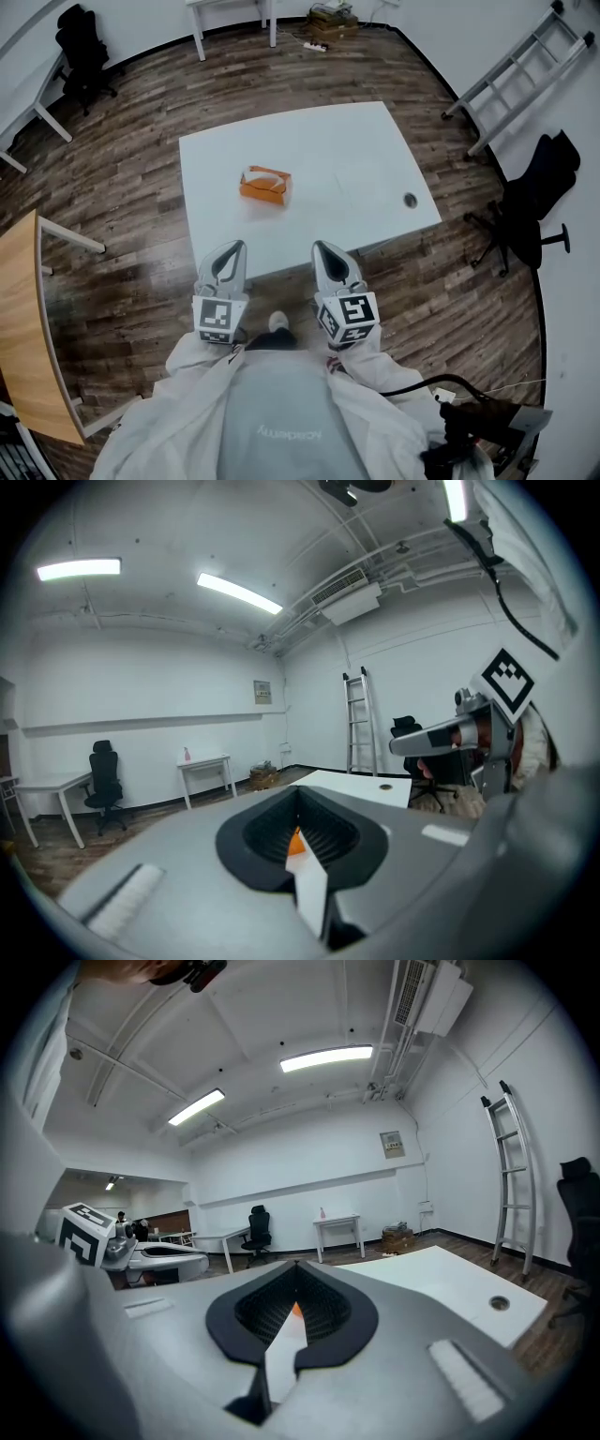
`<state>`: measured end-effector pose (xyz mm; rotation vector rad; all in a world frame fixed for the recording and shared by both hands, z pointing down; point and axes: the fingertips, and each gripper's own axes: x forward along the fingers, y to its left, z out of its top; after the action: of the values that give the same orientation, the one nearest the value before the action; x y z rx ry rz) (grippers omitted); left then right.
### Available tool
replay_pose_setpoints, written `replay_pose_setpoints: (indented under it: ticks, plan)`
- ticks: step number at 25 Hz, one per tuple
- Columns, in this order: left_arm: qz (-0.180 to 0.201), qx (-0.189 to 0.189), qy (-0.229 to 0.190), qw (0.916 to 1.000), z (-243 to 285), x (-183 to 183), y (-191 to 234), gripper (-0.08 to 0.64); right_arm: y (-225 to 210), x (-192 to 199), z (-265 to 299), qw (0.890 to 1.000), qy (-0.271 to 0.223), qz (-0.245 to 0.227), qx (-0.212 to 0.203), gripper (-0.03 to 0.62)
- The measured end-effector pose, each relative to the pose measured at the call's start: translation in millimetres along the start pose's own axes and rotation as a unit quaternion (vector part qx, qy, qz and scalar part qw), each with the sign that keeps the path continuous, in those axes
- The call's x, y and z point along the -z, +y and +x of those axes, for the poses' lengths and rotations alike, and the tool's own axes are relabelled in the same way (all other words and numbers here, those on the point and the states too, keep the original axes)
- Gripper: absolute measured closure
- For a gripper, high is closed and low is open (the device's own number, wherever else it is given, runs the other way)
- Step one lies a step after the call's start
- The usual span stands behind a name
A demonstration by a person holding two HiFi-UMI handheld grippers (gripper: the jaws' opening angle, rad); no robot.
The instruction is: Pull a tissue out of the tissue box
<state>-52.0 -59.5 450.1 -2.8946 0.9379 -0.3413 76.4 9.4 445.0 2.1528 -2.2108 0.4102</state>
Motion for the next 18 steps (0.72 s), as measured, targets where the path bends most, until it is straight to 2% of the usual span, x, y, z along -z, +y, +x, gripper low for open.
replay_pose_setpoints:
  ticks: [10, 18]
  plan:
    - [-0.005, -0.016, -0.004, 0.9999, 13.4, 2.8, 30.1, 0.561, 4.9, -10.7, 36.5, 1.000, 0.001, -0.012, -0.016, 0.592]
    - [-0.025, -0.027, -0.005, 0.9993, 16.2, 10.8, 38.4, 0.561, 9.5, -15.0, 49.4, 0.999, 0.009, -0.029, -0.027, 0.592]
